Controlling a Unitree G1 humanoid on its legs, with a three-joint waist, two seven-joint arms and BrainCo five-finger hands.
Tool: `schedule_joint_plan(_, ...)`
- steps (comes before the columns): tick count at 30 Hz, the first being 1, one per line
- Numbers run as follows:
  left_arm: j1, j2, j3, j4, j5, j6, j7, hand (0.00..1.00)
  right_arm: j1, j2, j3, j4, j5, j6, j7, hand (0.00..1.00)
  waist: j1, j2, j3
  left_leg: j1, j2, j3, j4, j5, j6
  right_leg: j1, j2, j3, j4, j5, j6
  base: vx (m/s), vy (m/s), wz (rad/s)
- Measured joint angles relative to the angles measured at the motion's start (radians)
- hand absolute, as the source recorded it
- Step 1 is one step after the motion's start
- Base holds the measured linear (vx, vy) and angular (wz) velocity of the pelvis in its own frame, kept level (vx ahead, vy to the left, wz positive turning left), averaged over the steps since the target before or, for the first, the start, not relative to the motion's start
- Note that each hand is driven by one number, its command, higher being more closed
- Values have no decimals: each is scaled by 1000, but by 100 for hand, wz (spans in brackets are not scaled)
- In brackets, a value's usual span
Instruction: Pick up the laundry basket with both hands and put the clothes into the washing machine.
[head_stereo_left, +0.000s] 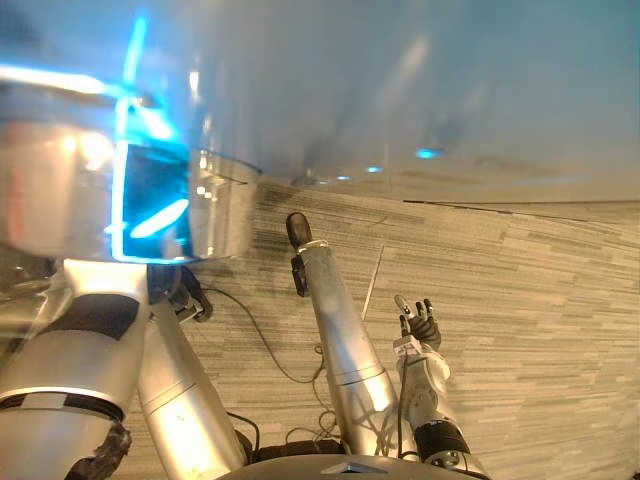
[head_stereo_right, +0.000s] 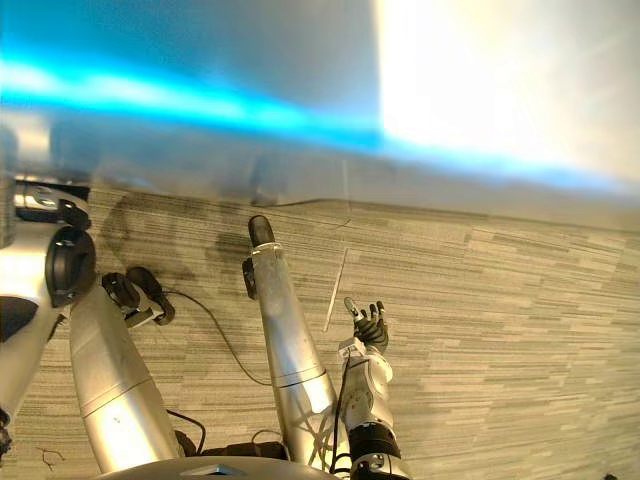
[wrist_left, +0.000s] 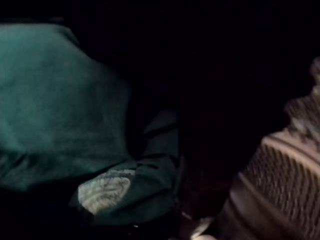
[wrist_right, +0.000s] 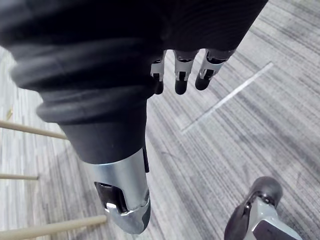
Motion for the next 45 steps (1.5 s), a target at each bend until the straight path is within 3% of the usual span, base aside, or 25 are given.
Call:
schedule_joint_plan(1, 45, -32, 37, -28, -141, -32, -1, 0, 0, 4, 0, 4, -5, 0, -2, 0, 1, 0, 0, 12, 5, 3, -8, 0, 0, 13, 3, 0, -13, 3, 0, 19, 73, -12)
schedule_joint_plan(2, 100, -58, 67, -52, -196, -56, -2, 0, 0, 9, 0, 5, -9, 1, -6, 0, 3, 1, -1, 26, 8, 6, -16, 0, 0, 28, 4, 0, -24, 4, -1, 22, 55, -10)
schedule_joint_plan(6, 315, -116, 68, -180, -168, -74, -8, 0, -1, 19, 2, 12, -9, 13, -5, 0, 12, 2, -3, 88, 7, 22, -61, 9, -4, 80, 2, 1, -55, 7, -7, 34, 27, 1)
schedule_joint_plan(9, 491, -146, -65, -324, 108, -84, -3, 0, 2, 19, 4, 36, -9, 15, -3, 0, 27, 12, -9, 159, -14, 30, -116, 27, -10, 142, -21, -8, -76, 0, -21, 33, -18, 28)
schedule_joint_plan(12, 652, -169, -219, -392, 607, -67, 14, 0, 2, 8, 4, 35, -9, 11, 5, 0, 50, 43, -50, 222, -47, 47, -180, 52, -13, 193, -54, -10, -96, -12, -36, 34, -37, 34)
schedule_joint_plan(13, 706, -191, -267, -390, 725, -52, 14, 0, 1, -4, 7, 35, -10, 9, 5, 0, 59, 65, -65, 252, -60, 48, -206, 62, -15, 222, -66, -13, -110, -14, -40, 44, -26, 28)
schedule_joint_plan(16, 836, -239, -358, -384, 1014, -32, 17, 0, -2, -17, 19, 52, -22, 5, 3, 0, 69, 93, -92, 354, -88, 69, -289, 92, -19, 313, -92, -12, -156, -14, -44, 51, -36, 26)
schedule_joint_plan(18, 917, -275, -369, -337, 1142, -23, 14, 0, -1, -30, 36, 94, -40, -7, 0, 0, 72, 102, -115, 449, -110, 85, -360, 116, -22, 397, -111, -12, -201, -10, -51, 51, -41, 17)
schedule_joint_plan(24, 1039, -329, -327, -202, 1195, -5, 4, 0, 21, -38, 57, 163, -50, 8, -4, 0, 75, 106, -183, 681, -163, 132, -578, 198, -20, 608, -158, -12, -357, 24, -59, 64, -28, 15)
schedule_joint_plan(30, 1154, -329, -175, -35, 1195, 20, -49, 0, 74, -33, 48, 280, -141, 62, 8, 0, 86, 112, -333, 952, -235, 182, -961, 361, -27, 853, -209, -36, -636, 109, -69, 140, -43, 17)
schedule_joint_plan(32, 1191, -323, -121, 22, 1194, 33, -67, 0, 84, -39, 3, 353, -175, 73, 26, 0, 83, 131, -387, 1047, -263, 178, -1125, 444, -32, 938, -225, -62, -750, 148, -72, 139, -15, 28)
schedule_joint_plan(34, 1203, -321, -99, 43, 1193, 34, -75, 0, 85, -50, -30, 383, -204, 81, 26, 0, 81, 147, -403, 1083, -272, 157, -1192, 482, -33, 991, -232, -93, -802, 168, -73, 117, -3, 45)
schedule_joint_plan(37, 1223, -322, -82, 41, 1191, 33, -78, 0, 85, -59, -68, 422, -206, 87, 28, 0, 83, 142, -409, 1080, -267, 156, -1146, 513, -23, 1047, -239, -146, -804, 159, -87, 21, -26, 53)
schedule_joint_plan(39, 1234, -313, -82, 40, 1191, 33, -90, 0, 90, -45, -84, 430, -207, 88, 41, 0, 78, 133, -411, 1077, -260, 170, -1076, 490, -7, 1081, -270, -200, -812, 153, -107, -75, -16, 57)
schedule_joint_plan(40, 1237, -319, -84, 39, 1191, 34, -101, 0, 89, -50, -100, 438, -210, 91, 47, 0, 78, 136, -409, 1024, -212, 215, -795, 389, 54, 1099, -271, -227, -799, 146, -115, -91, 63, 37)
schedule_joint_plan(42, 1254, -345, -98, 39, 1192, 31, -116, 0, 115, -58, -108, 425, -228, 101, 49, 0, 71, 147, -430, 1050, -176, 261, -566, 344, 70, 1130, -275, -253, -806, 148, -111, -85, 96, 41)
schedule_joint_plan(44, 1255, -364, -107, 39, 1194, 29, -119, 0, 131, -58, -129, 422, -237, 103, 51, 0, 55, 162, -458, 1095, -166, 287, -602, 310, 45, 1120, -277, -278, -816, 153, -102, -97, 170, 53)
schedule_joint_plan(45, 1254, -357, -122, 42, 1195, 28, -120, 0, 125, -53, -167, 437, -240, 108, 60, 0, 49, 145, -479, 1102, -204, 315, -700, 295, 29, 1109, -283, -275, -850, 180, -86, -115, 137, 50)
